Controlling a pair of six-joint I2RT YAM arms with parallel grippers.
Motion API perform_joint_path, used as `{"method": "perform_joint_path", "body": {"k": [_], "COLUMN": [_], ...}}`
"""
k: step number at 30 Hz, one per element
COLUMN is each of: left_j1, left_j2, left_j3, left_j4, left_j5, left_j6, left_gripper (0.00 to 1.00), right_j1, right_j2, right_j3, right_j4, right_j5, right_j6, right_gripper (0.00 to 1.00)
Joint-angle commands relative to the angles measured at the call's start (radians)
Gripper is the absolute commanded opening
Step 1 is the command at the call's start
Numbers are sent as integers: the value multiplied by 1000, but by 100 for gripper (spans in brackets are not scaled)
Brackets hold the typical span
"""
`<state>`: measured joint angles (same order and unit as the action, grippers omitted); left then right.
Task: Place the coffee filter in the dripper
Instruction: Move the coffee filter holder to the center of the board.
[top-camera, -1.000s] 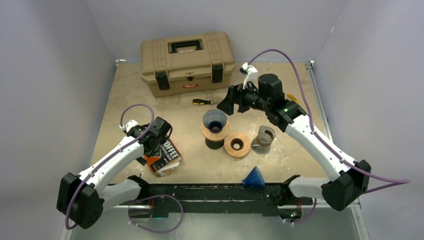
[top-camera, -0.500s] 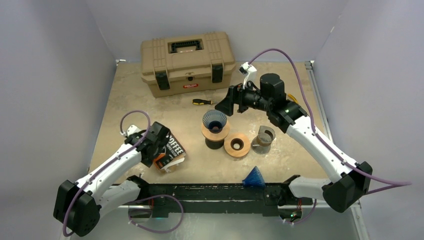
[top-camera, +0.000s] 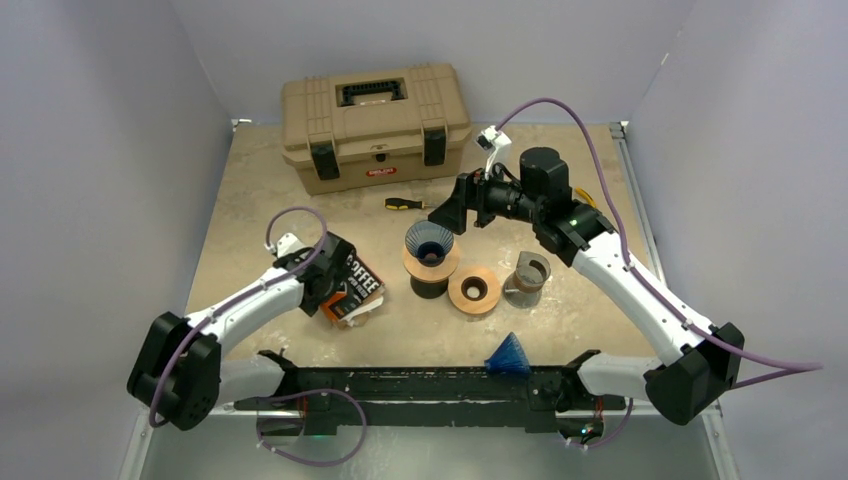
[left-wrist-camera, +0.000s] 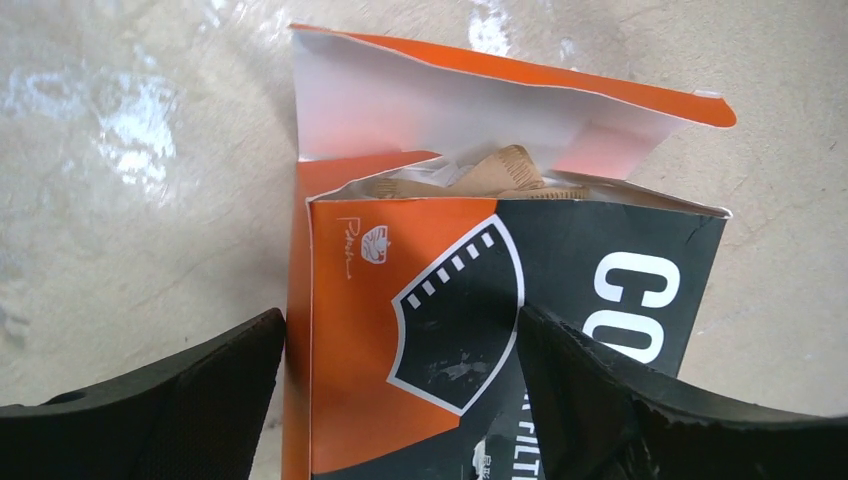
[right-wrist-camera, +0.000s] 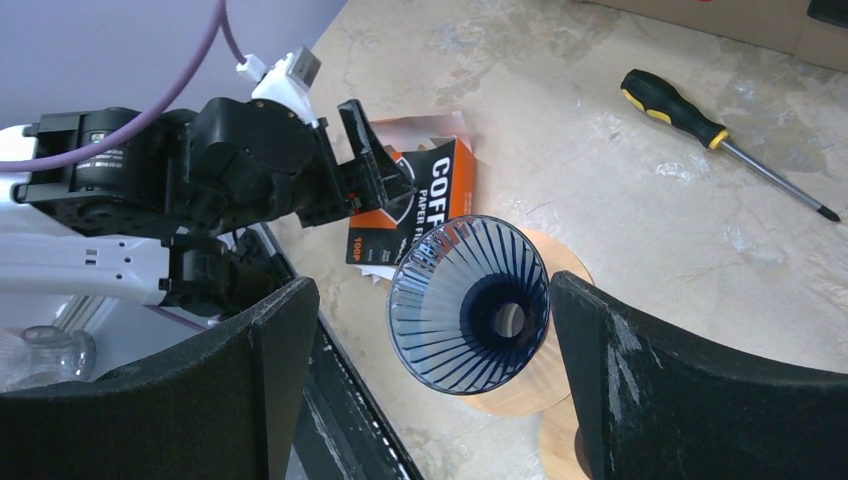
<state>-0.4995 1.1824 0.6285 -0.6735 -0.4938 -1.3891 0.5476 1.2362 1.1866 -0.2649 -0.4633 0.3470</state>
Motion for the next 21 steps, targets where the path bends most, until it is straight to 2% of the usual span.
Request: {"method": "perform_joint_path", "body": {"k": [1,9,13,21], "left_j1": [4,31,54,101], "left_j2": [77,253,326,359], "left_j3": [60,183,220,308], "left_j4": [82,95,185,239], "left_j5": [-95,-190,-148,-91], "left_j6": [106,288,430,540], "left_gripper": [81,74,74,75], "right_j1": [-5,-5,-5,-5], "right_j2": [-32,-28,-21,-29], "right_j3": [5,11,14,13], "right_j4": [29,31,30,34], "right_j5": [-10,-13,-15,-21], "right_j6": [-16,-17,-17,-25], "right_gripper": [89,89,89,89]}}
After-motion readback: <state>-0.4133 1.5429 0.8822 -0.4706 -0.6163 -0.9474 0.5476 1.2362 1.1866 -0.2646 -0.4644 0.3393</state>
